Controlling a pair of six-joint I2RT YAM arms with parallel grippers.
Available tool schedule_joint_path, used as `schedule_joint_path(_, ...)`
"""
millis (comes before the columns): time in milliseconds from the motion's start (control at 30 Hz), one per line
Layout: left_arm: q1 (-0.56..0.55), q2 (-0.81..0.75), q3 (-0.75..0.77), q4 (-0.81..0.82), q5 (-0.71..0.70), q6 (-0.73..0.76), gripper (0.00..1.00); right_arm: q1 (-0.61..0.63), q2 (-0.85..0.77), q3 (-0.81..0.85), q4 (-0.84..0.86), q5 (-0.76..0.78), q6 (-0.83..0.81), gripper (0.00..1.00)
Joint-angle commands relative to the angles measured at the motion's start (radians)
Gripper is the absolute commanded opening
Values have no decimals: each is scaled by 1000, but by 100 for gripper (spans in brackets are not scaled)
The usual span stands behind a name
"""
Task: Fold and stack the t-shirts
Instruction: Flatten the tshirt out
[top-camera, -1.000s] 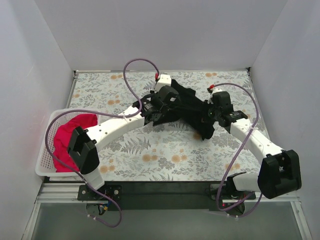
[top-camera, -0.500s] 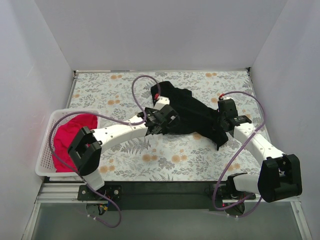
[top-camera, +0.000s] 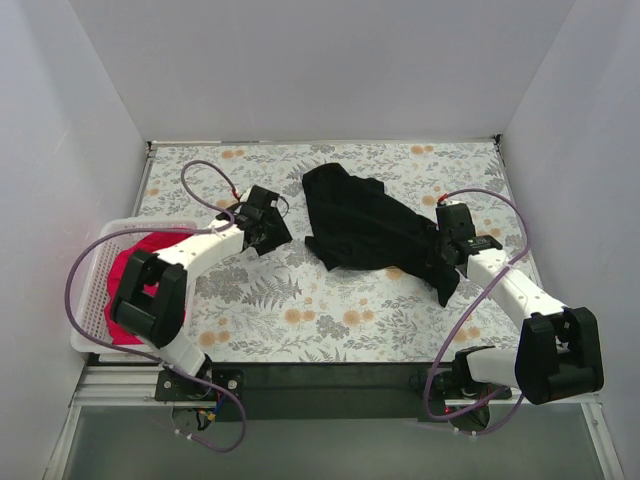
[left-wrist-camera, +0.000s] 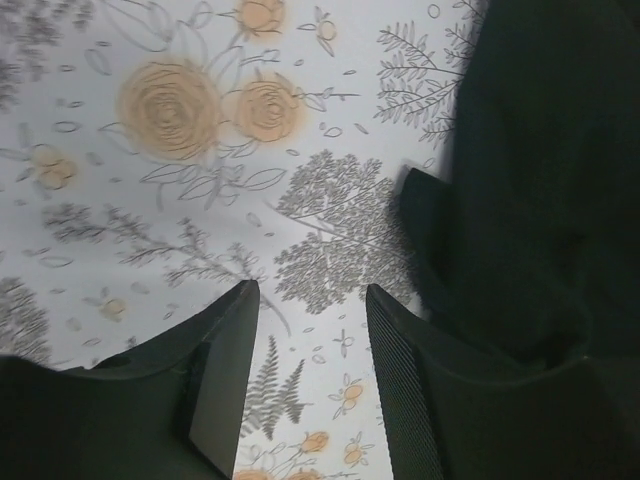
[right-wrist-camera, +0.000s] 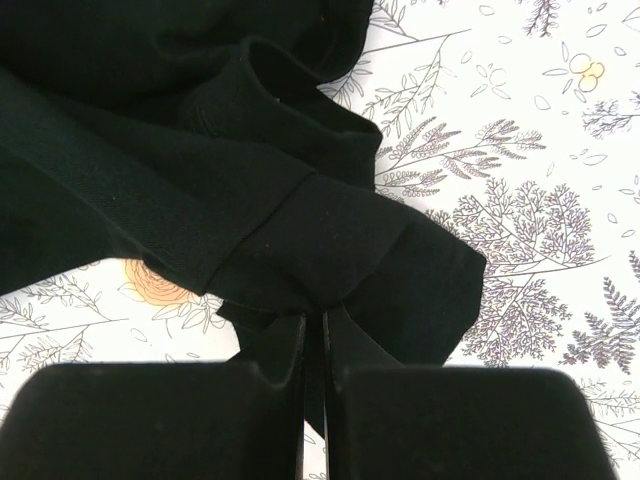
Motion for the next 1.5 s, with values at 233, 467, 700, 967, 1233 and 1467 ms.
schedule_joint_path(233,9,257,183,74,186,-39,34,-5,0,-26,41,-40,-14,1)
schedule_joint_path(467,6,325,201,74,216,-41,42,-3,7,-32,55,-50,-14,1)
schedule_joint_path(700,-3,369,210,75,230,-50,40,-3,18,-34,61,-59,-13,1)
schedule_joint_path(967,-18,393,194,78,204,-57,14,-5,0,-40,61,-50,-11,1)
schedule_joint_path(1233,8,333,178,72,11,-22,0,-5,-16,-32,58,-37,-11,1)
schedule_joint_path(1467,147,55,261,-70,-204,60,0,-3,-89,41,5,-45,-16,1)
